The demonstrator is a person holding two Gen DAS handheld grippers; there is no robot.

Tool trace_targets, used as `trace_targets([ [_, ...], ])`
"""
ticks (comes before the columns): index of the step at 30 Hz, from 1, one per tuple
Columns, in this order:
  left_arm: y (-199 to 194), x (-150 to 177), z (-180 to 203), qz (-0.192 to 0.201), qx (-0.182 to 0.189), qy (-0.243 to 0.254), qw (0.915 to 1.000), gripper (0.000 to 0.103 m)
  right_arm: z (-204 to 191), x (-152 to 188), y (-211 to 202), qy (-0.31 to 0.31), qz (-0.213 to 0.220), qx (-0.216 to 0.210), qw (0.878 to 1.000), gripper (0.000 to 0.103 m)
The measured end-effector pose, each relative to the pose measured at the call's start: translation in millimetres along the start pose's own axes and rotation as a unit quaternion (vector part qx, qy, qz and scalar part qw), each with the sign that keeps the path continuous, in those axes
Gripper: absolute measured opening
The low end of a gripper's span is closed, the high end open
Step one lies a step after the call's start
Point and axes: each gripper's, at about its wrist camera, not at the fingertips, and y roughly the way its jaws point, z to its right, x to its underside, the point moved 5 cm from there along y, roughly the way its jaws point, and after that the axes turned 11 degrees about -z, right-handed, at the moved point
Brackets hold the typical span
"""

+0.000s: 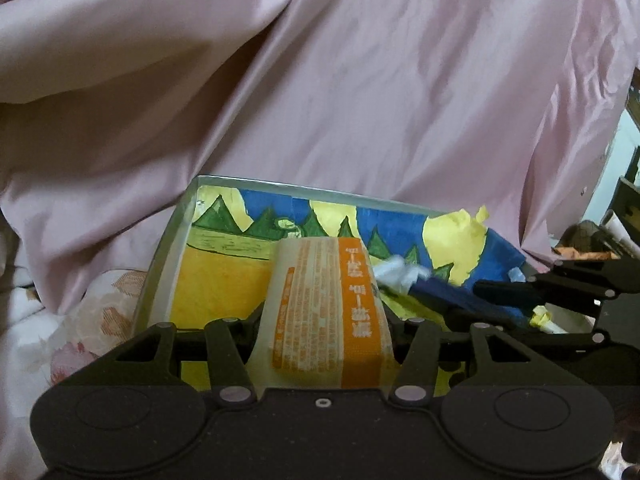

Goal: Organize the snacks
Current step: 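Carry wafer pack and blue tube into the grey tray with both tools, then open both tools and withdraw them from the tray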

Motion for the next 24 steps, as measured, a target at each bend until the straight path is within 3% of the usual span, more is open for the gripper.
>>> trace_targets([
  [3,-3.9,-1.6,1.7,0.008,-0.001,-0.006,0.9999,0.069,7.1,1.5,-2.6,0.024,0.005,-0.002,1.0,0.037],
  [5,-11.3,-1.6,4.3,0.017,-0.002,-0.007,0.9998,0.078,11.9,3.7,-9.4,0.042,0.013,-0.002,0.999,0.051],
  [7,-22.4,-1.6,7.0,0.027,0.0,-0.009,0.9996,0.083,18.4,7.8,-18.2,0.061,0.022,-0.004,0.998,0.056],
  [10,-40.7,1.1,11.3,0.043,0.002,-0.012,0.999,0.093,25.2,15.4,-40.9,0.097,0.049,-0.006,0.994,0.07],
  [14,-68.2,9.0,18.4,0.069,0.003,-0.014,0.9975,0.099,27.2,23.9,-76.0,0.127,0.097,-0.003,0.987,0.09],
  [20,-111.6,29.1,29.2,0.094,0.004,-0.014,0.9954,0.102,21.9,41.0,-127.5,0.149,0.137,-0.002,0.979,0.101],
  [24,-140.8,47.5,36.0,0.106,0.002,-0.007,0.9944,0.102,17.3,57.5,-158.2,0.161,0.156,0.01,0.974,0.103],
])
